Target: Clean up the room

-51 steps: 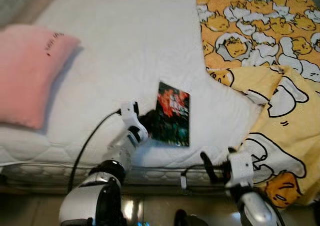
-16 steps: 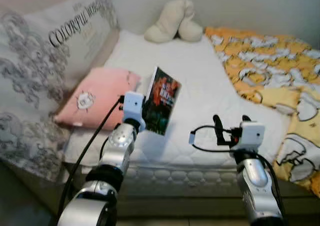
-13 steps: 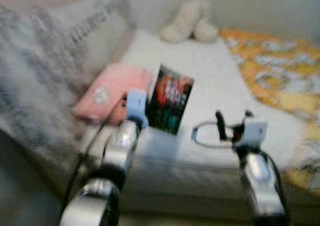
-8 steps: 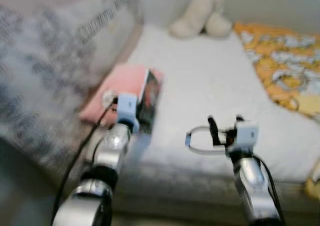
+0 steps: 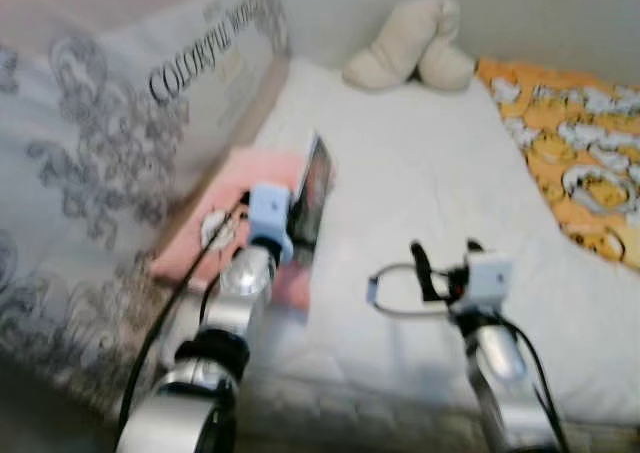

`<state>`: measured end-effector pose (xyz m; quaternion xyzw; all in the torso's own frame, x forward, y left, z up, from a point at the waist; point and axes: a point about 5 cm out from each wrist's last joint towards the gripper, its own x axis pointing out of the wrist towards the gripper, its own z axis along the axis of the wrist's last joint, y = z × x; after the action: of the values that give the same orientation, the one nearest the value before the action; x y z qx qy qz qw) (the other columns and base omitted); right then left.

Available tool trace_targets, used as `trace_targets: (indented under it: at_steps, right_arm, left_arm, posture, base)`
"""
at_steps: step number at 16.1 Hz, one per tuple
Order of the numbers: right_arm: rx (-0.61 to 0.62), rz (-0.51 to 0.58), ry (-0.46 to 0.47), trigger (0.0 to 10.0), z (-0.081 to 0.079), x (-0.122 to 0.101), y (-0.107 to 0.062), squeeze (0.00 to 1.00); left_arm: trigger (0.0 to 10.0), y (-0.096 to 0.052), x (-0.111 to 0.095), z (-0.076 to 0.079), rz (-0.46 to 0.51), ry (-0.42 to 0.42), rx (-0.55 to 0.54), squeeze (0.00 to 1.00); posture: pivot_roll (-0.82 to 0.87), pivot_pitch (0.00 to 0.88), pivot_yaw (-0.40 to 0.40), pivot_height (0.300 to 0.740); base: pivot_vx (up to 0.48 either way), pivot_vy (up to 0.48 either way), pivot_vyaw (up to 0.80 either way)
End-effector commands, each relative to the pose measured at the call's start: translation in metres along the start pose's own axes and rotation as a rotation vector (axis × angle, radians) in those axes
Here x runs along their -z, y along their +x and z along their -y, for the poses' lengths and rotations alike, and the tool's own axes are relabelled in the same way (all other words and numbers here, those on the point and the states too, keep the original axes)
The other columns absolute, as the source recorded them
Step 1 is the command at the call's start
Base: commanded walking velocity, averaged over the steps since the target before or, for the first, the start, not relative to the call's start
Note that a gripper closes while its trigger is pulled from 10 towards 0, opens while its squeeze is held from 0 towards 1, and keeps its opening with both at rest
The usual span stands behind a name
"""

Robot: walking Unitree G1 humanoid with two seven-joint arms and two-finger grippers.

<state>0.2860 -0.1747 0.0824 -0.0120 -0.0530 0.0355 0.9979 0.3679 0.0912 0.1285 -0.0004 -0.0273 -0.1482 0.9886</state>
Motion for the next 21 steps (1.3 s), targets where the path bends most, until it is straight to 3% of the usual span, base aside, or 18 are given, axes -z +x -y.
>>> trace_targets:
  at_steps: [1, 2, 5, 6, 7, 8, 10, 12, 16, 17, 18, 21]
  right_arm:
    - [0.027, -0.001, -0.013, 10.0, 0.012, -0.003, -0.006, 0.0]
    - [0.026, -0.009, -0.022, 10.0, 0.016, -0.005, -0.012, 0.0]
    - [-0.029, -0.06, -0.099, 10.0, 0.03, -0.012, -0.039, 0.0]
    - [-0.048, -0.088, -0.125, 10.0, 0.037, -0.019, -0.055, 0.0]
    - [-0.053, -0.094, -0.13, 10.0, 0.04, -0.023, -0.062, 0.0]
    - [-0.058, -0.122, -0.125, 10.0, 0.037, -0.023, -0.07, 0.0]
    - [-0.076, -0.158, -0.113, 10.0, 0.031, -0.023, -0.078, 0.0]
    - [-0.106, -0.192, -0.097, 10.0, 0.022, -0.024, -0.085, 0.0]
    - [-0.12, -0.216, -0.082, 10.0, 0.015, -0.022, -0.086, 0.0]
    - [-0.124, -0.224, -0.076, 10.0, 0.013, -0.021, -0.085, 0.0]
    - [-0.127, -0.224, -0.073, 10.0, 0.012, -0.021, -0.083, 0.0]
    - [-0.129, -0.224, -0.07, 10.0, 0.01, -0.021, -0.079, 0.0]
  left_arm:
    - [10.0, 0.016, -0.032, 0.034, 0.117, 0.004, 0.105, 0.0]
    - [10.0, 0.022, -0.037, 0.049, 0.095, -0.028, 0.155, 0.0]
    - [10.0, 0.038, -0.057, 0.087, 0.057, -0.299, 0.28, 0.0]
    - [10.0, 0.036, -0.043, 0.109, -0.096, -0.564, 0.372, 0.0]
    - [10.0, 0.032, -0.036, 0.122, -0.161, -0.675, 0.427, 0.0]
    - [10.0, 0.022, -0.007, 0.12, -0.288, -0.767, 0.355, 0.0]
    - [10.0, 0.006, 0.03, 0.108, -0.408, -0.834, 0.184, 0.0]
    - [10.0, -0.006, 0.053, 0.092, -0.465, -0.76, 0.109, 0.0]
    - [10.0, 0.004, 0.041, 0.058, -0.387, -0.518, 0.07, 0.0]
    - [10.0, 0.006, 0.038, 0.048, -0.367, -0.409, 0.057, 0.0]
    - [10.0, 0.006, 0.036, 0.04, -0.355, -0.381, 0.034, 0.0]
    - [10.0, 0.008, 0.03, 0.021, -0.324, -0.185, -0.002, 0.0]
  posture:
    - [0.0, 0.0, -0.023, 0.74]
    - [-0.03, 0.026, -0.045, 0.74]
    - [-0.16, 0.159, -0.12, 0.74]
    - [-0.21, 0.193, -0.158, 0.74]
    - [-0.24, 0.209, -0.178, 0.74]
    - [-0.26, 0.226, -0.19, 0.74]
    - [-0.27, 0.238, -0.203, 0.74]
    - [-0.26, 0.247, -0.207, 0.74]
    - [-0.22, 0.246, -0.196, 0.74]
    - [-0.21, 0.244, -0.196, 0.74]
    - [-0.2, 0.242, -0.193, 0.74]
    - [-0.19, 0.234, -0.192, 0.74]
  base:
    - [0.0, 0.0, 0.0]
    - [0.0, 0.0, 0.0]
    - [0.0, 0.0, 0.0]
    - [0.0, 0.0, 0.0]
    - [0.0, 0.0, 0.0]
    - [0.0, 0.0, 0.0]
    - [0.0, 0.0, 0.0]
    - [0.0, 0.0, 0.0]
    - [0.0, 0.0, 0.0]
    - [0.0, 0.0, 0.0]
    - [0.0, 0.0, 0.0]
    - [0.0, 0.0, 0.0]
